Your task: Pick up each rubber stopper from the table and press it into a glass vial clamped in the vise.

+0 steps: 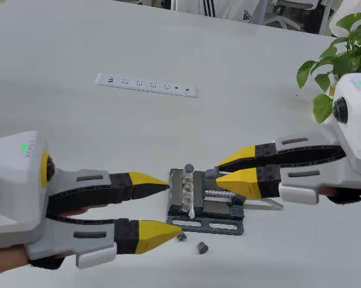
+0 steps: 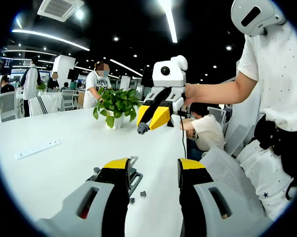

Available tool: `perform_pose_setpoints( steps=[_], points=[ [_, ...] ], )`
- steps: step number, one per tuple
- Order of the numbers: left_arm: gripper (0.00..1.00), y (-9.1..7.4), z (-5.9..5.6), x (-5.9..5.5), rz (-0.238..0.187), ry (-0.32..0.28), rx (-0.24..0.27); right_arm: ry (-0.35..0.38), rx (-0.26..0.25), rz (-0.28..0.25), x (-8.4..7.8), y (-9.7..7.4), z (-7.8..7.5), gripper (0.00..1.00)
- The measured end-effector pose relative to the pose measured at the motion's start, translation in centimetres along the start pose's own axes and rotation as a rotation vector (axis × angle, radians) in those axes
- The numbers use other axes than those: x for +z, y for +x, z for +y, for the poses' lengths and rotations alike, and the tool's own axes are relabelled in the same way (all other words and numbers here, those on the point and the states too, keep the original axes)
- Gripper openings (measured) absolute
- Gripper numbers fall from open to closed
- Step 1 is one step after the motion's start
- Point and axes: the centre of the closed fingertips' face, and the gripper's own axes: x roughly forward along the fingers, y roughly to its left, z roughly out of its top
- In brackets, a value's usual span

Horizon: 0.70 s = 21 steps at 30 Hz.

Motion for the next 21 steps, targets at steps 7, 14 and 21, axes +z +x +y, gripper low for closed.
perform_pose_setpoints(
  steps=[7, 14, 21],
  points=[
    [0.51, -0.3, 1.3, -1.9, 0.048, 0.024, 0.059, -0.047, -0.017, 0.162, -0.9, 1.4, -2.6, 0.05],
    [0.59, -0.7, 2.2, -3.6, 0.093, 0.043, 0.091, -0.095, -0.012, 0.312, -1.9, 3.3, -5.0, 0.05],
    [0.69, -0.7, 3.1, -4.5, 0.105, 0.053, 0.113, -0.155, 0.01, 0.452, -3.4, 4.8, -7.1, 0.05]
  ],
)
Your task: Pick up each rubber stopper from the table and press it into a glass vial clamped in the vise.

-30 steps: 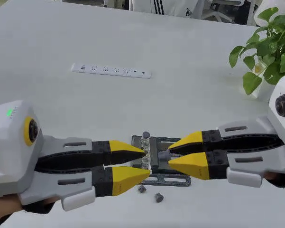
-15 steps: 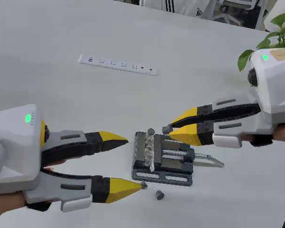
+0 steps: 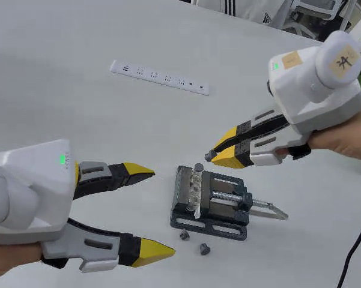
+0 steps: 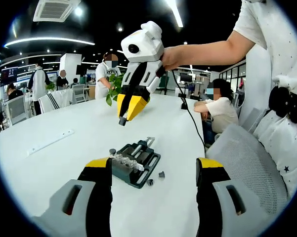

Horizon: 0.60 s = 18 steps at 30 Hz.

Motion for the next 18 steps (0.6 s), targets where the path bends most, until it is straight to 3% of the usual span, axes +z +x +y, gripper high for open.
perform_pose_setpoints(
  steps=[6, 11, 18],
  points=[
    [0.78, 0.3, 0.5, -1.1, 0.024, 0.008, 0.013, -0.045, 0.026, 0.1, -1.2, 1.9, -0.9, 0.05],
    [0.8, 0.3, 0.7, -1.4, 0.016, 0.001, 0.014, -0.098, 0.029, 0.192, -2.2, 3.4, -1.9, 0.05],
    [0.86, 0.4, 0.8, -1.9, 0.02, 0.0, 0.018, -0.125, 0.052, 0.264, -3.1, 5.1, -2.3, 0.05]
  ],
)
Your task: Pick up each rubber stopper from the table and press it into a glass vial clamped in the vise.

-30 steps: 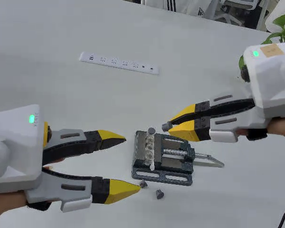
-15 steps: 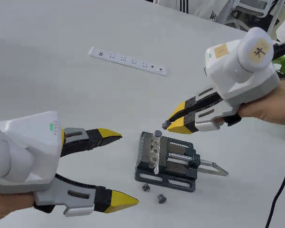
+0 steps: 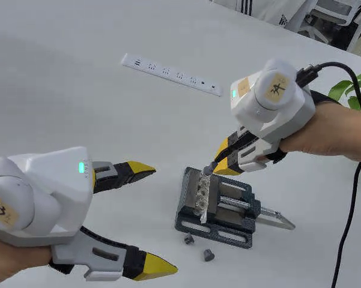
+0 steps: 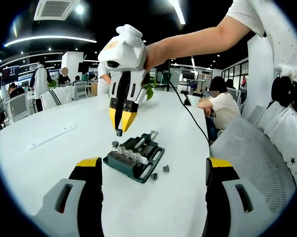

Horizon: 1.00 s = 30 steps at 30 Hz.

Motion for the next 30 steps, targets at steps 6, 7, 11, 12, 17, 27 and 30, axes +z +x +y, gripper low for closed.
perform_pose_setpoints(
  steps=[6, 7, 11, 12, 17, 27, 30],
  points=[
    [0.92, 0.1, -0.2, -0.3, -0.006, -0.003, -0.005, -0.014, 0.017, 0.059, -0.9, 1.4, -0.1, 0.05],
    [0.92, 0.1, -0.3, -0.4, -0.004, -0.003, -0.006, -0.016, 0.02, 0.064, -0.8, 1.6, -0.1, 0.05],
    [0.93, 0.1, -0.3, -0.6, -0.005, -0.007, -0.004, -0.012, 0.031, 0.082, -1.3, 2.2, -0.2, 0.05],
    [0.94, 0.1, -0.3, -0.6, -0.009, -0.009, -0.004, -0.01, 0.031, 0.085, -1.3, 2.3, -0.2, 0.05],
    [0.95, 0.1, -0.2, -0.7, -0.012, -0.014, -0.003, -0.009, 0.039, 0.107, -1.7, 3.0, -0.2, 0.05],
    [0.94, 0.3, -0.3, -0.8, -0.023, -0.027, -0.006, -0.018, 0.045, 0.129, -2.1, 3.5, -0.2, 0.05],
    [0.94, 0.3, -0.3, -0.9, -0.021, -0.028, -0.007, -0.016, 0.049, 0.128, -2.1, 3.5, -0.1, 0.05]
  ],
)
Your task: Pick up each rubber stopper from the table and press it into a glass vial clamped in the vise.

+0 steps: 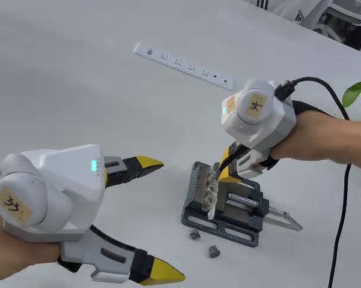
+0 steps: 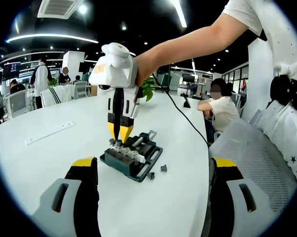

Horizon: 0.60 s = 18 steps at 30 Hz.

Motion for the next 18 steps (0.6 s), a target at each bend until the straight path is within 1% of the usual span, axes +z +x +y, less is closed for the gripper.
perform_pose_setpoints(
  steps=[18],
  points=[
    [0.94, 0.11, -0.14, 0.09, -0.009, -0.006, -0.005, 0.002, 0.005, 0.007, 0.07, 0.07, 0.06, 0.05]
  ],
)
